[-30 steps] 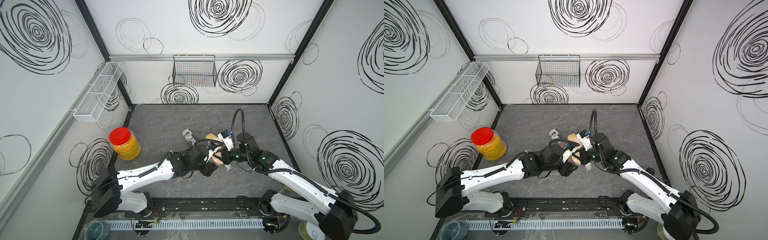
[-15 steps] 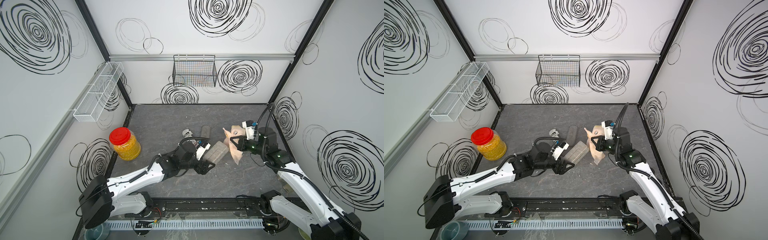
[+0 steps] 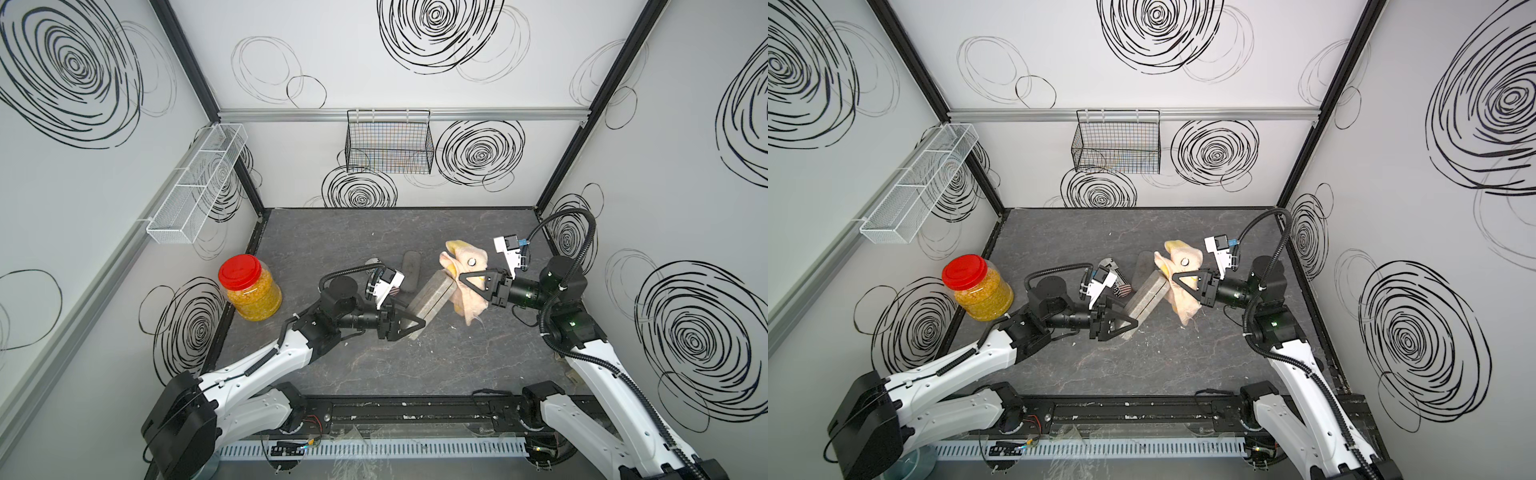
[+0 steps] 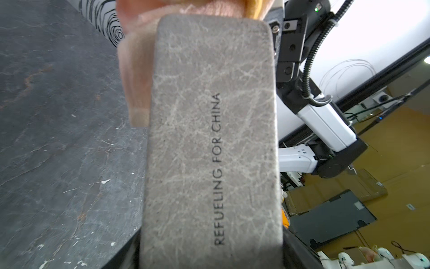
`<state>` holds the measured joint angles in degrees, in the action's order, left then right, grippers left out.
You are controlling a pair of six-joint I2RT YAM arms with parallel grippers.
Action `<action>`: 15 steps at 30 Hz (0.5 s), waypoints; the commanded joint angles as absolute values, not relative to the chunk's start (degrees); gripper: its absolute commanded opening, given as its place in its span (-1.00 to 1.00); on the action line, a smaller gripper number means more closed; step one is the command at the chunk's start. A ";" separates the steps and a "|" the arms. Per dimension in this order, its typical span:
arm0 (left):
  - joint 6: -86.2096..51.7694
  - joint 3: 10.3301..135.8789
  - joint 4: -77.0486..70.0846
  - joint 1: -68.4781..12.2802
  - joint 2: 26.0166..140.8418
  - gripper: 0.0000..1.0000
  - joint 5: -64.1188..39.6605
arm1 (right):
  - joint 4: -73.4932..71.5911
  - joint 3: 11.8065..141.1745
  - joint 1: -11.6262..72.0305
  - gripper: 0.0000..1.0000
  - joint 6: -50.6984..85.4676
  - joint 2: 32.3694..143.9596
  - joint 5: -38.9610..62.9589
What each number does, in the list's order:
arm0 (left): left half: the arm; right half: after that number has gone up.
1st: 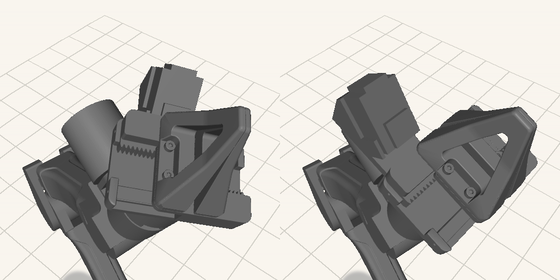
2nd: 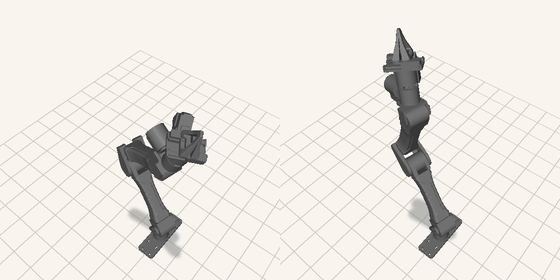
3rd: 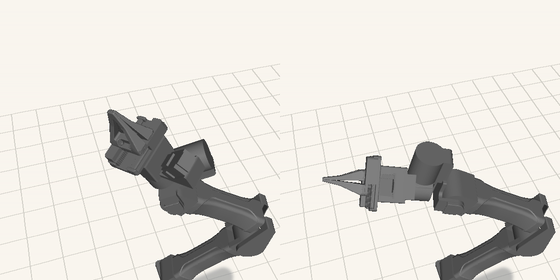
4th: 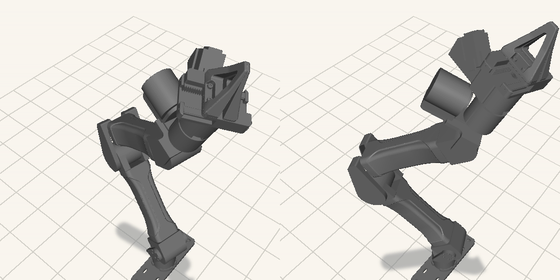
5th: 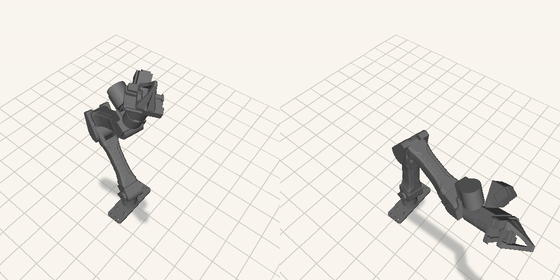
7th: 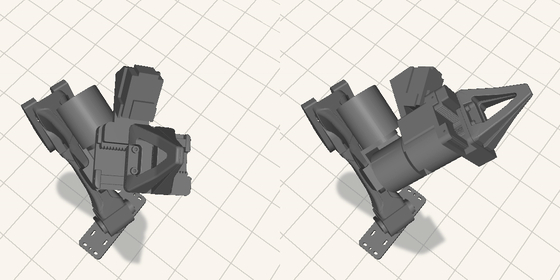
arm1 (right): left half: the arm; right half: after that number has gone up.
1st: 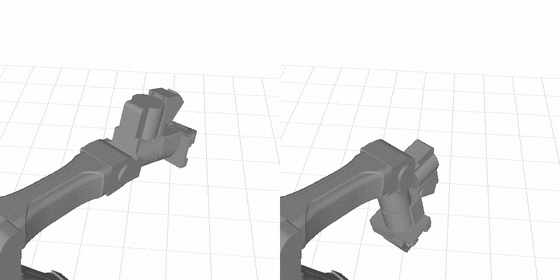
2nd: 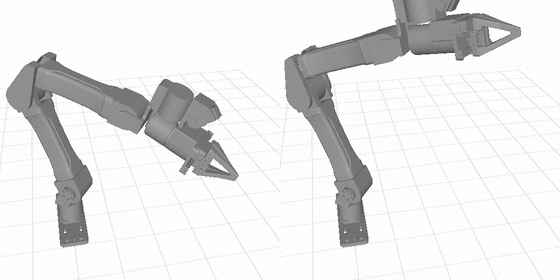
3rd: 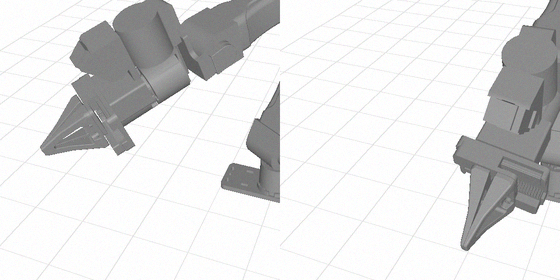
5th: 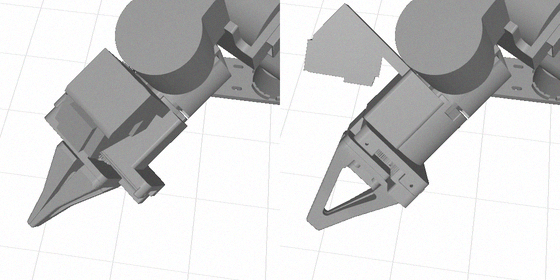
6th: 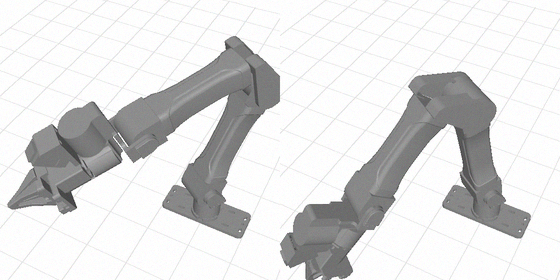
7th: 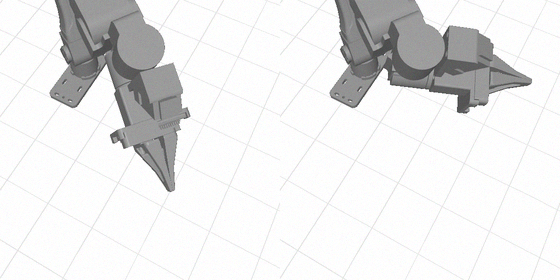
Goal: Wipe the eyeglass case
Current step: Wipe the dirt from the eyeglass case.
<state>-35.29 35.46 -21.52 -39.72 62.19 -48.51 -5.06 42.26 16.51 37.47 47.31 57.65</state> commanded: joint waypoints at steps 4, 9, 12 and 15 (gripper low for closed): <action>-35.05 39.46 -26.70 -41.30 61.75 0.43 -53.39 | -1.21 45.06 19.73 -0.89 34.20 51.26 55.24; -34.21 39.60 -25.24 -41.57 60.47 0.44 -53.01 | 7.66 47.07 19.41 -0.89 29.04 54.90 47.49; -33.51 39.57 -24.00 -41.57 60.29 0.43 -52.74 | 10.99 48.95 18.43 -0.91 26.92 55.71 46.28; -33.14 39.40 -23.23 -41.58 60.55 0.43 -52.69 | 9.63 50.16 16.70 -0.92 26.67 53.66 51.27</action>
